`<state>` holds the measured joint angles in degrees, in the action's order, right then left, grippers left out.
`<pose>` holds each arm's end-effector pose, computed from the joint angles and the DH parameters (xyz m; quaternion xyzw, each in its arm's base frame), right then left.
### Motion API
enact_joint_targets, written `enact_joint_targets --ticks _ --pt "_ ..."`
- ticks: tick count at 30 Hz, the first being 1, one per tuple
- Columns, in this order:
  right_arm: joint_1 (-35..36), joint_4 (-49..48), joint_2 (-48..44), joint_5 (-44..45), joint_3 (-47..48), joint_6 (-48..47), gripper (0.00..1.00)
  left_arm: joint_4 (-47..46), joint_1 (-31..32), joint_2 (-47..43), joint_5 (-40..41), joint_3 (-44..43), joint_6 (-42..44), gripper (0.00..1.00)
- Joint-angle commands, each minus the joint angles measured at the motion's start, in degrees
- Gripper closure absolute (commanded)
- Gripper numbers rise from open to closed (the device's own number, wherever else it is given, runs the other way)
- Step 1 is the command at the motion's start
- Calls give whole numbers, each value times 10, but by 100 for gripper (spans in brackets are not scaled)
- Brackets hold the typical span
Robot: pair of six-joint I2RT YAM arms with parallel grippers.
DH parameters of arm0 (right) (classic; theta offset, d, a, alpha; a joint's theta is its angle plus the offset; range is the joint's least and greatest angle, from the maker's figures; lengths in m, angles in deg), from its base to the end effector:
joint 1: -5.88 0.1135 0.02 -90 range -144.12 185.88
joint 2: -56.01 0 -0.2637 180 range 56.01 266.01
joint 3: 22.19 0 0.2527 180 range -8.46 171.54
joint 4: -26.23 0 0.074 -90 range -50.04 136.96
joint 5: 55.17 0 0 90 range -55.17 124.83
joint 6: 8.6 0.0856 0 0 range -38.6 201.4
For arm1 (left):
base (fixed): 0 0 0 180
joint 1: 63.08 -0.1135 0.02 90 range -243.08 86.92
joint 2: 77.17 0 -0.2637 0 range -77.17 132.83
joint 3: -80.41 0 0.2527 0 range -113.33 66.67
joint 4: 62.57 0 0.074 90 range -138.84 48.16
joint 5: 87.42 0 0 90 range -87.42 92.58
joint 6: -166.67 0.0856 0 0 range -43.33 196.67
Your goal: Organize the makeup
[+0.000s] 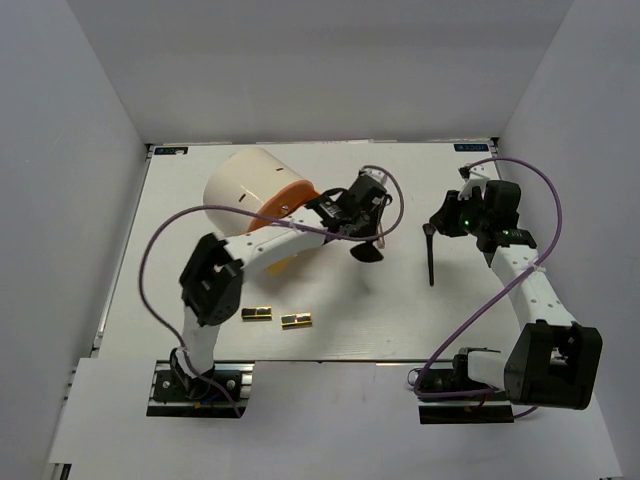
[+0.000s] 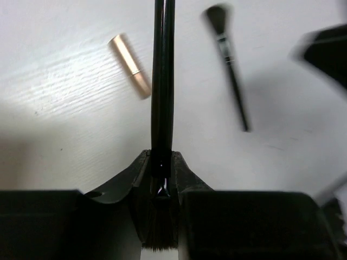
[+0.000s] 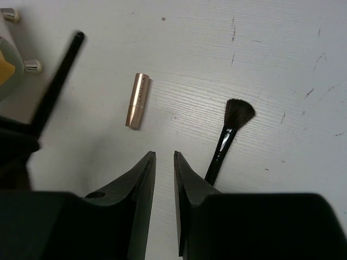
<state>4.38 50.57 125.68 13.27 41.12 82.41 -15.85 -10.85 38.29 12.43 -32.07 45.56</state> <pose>0.3123 0.0233 0.2544 -0.0738 0.8555 0.1605 0.4867 0.3106 -0.3769 0.2177 0.1423 0.9249 -0.1680 0.3100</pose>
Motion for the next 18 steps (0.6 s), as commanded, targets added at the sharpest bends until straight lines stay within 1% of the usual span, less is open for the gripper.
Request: enact_joint_targets --ticks 1,4,6,7,9,10,14,15,18 --pt "-2 -9 -19 -11 -7 -8 74 -64 4 -144 -69 14 59 83" --pt "-2 -10 -20 -12 -10 -8 74 -34 -3 -192 -87 16 92 82" --pt "-2 -15 -20 -15 -12 -7 74 -6 -8 -233 -84 1 110 82" --pt "-2 -16 -19 -16 -13 -6 74 26 -8 -245 -80 -7 132 82" --pt "-2 -20 -20 -19 -16 -4 74 64 -8 -266 -66 -22 151 82" --pt "-1 -22 -18 -20 -17 -4 75 103 -8 -270 -55 -32 164 82" --pt "0 -25 -20 -24 -20 -2 74 161 -8 -300 25 -12 184 85" --pt "0 -26 -22 -24 -21 -2 75 172 -3 -315 78 -3 184 87" --pt "0 -24 -23 -25 -23 -2 75 192 -3 -339 166 28 182 88"
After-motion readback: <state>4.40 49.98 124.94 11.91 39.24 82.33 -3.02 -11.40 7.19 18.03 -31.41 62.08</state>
